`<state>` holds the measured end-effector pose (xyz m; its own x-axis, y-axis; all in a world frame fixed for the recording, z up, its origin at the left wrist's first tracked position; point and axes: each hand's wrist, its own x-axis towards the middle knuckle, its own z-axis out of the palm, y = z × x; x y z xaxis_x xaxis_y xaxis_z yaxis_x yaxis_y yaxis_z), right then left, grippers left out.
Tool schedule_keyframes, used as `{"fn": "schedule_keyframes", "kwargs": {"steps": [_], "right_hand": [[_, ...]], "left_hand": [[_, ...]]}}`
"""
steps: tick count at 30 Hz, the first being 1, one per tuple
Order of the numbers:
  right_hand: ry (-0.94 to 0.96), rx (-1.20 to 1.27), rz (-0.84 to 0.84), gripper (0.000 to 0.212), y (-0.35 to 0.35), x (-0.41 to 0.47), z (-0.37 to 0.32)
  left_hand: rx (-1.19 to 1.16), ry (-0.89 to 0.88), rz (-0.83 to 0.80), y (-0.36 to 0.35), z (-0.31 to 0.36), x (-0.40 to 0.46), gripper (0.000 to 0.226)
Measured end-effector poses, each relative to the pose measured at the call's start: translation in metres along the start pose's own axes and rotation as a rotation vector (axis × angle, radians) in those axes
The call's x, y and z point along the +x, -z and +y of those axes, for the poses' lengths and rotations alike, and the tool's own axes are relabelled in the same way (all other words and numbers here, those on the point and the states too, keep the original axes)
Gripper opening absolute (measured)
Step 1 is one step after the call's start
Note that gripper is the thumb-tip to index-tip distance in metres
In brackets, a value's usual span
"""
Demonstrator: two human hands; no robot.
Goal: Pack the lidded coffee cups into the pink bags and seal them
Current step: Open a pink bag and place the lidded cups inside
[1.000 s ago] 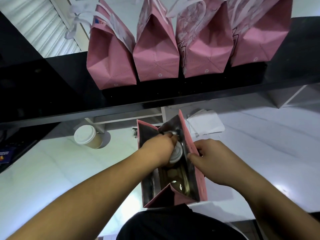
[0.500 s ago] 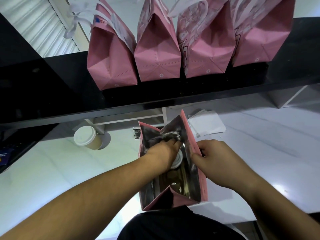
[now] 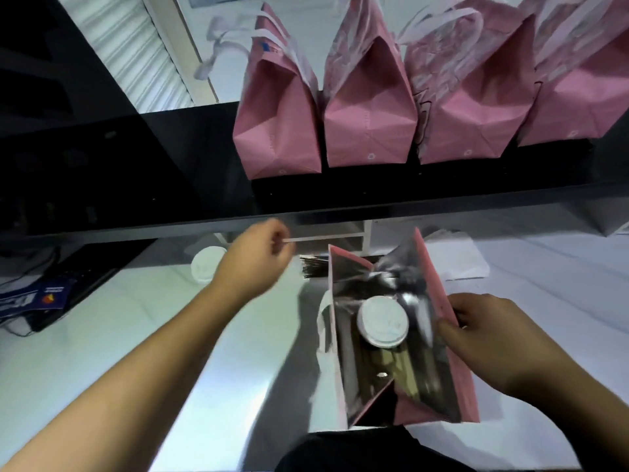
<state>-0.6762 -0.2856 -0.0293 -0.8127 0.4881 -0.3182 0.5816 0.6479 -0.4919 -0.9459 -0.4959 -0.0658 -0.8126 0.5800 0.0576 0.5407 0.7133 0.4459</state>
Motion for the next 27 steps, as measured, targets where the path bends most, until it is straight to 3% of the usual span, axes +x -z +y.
{"fn": "schedule_keyframes", "kwargs": {"steps": [3,10,15,21,27], "right_hand": [[-0.014,-0.014,-0.009,0.029,-0.003,0.001,-0.005],[-0.032,-0.049,0.012,0.032,-0.004,0.002,-0.014],[-0.037,-0.042,0.042,0.03,-0.004,0.001,-0.013],[-0.023,-0.019,0.037,0.029,-0.005,0.0,-0.012],[-0.01,-0.061,0.026,0.03,-0.004,0.003,-0.011]], "left_hand": [[0.191,0.274,-0.111,-0.007,-0.078,0.009,0.029],[0.36,0.427,-0.145,-0.031,-0.149,0.019,0.075],[0.428,0.424,-0.12,-0.037,-0.155,0.029,0.073],[0.192,0.505,-0.114,-0.033,-0.159,0.027,0.055],[0.145,0.544,-0.101,-0.033,-0.158,0.015,0.053]]}}
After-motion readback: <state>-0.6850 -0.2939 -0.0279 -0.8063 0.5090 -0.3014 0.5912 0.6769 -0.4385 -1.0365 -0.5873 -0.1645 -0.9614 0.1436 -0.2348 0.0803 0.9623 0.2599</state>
